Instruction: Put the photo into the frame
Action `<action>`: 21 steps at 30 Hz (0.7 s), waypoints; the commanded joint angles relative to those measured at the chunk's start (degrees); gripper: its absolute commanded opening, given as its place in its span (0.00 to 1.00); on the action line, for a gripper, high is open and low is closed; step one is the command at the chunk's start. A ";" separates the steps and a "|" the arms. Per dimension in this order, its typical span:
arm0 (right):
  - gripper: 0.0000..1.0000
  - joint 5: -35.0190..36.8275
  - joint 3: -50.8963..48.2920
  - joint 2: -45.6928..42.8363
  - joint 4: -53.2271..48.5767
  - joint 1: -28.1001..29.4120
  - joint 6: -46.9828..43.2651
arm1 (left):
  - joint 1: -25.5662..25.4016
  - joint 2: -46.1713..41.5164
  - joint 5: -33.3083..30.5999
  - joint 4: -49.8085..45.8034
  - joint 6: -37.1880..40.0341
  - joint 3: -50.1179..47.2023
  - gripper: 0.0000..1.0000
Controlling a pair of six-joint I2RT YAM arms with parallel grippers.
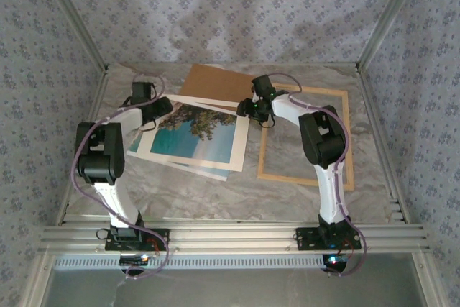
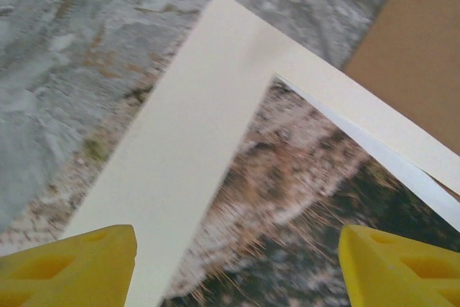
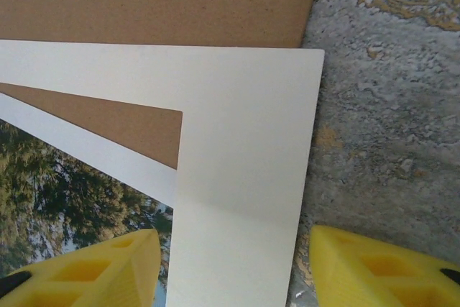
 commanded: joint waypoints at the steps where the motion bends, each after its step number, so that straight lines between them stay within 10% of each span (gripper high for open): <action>1: 0.57 -3.29 1.15 2.10 1.42 0.27 1.94 | 0.72 2.52 1.31 -2.77 0.78 2.40 0.75; 21: 0.50 -8.14 -0.10 -0.52 5.92 -0.65 4.23 | 2.15 4.28 5.97 -2.56 -1.08 0.80 0.75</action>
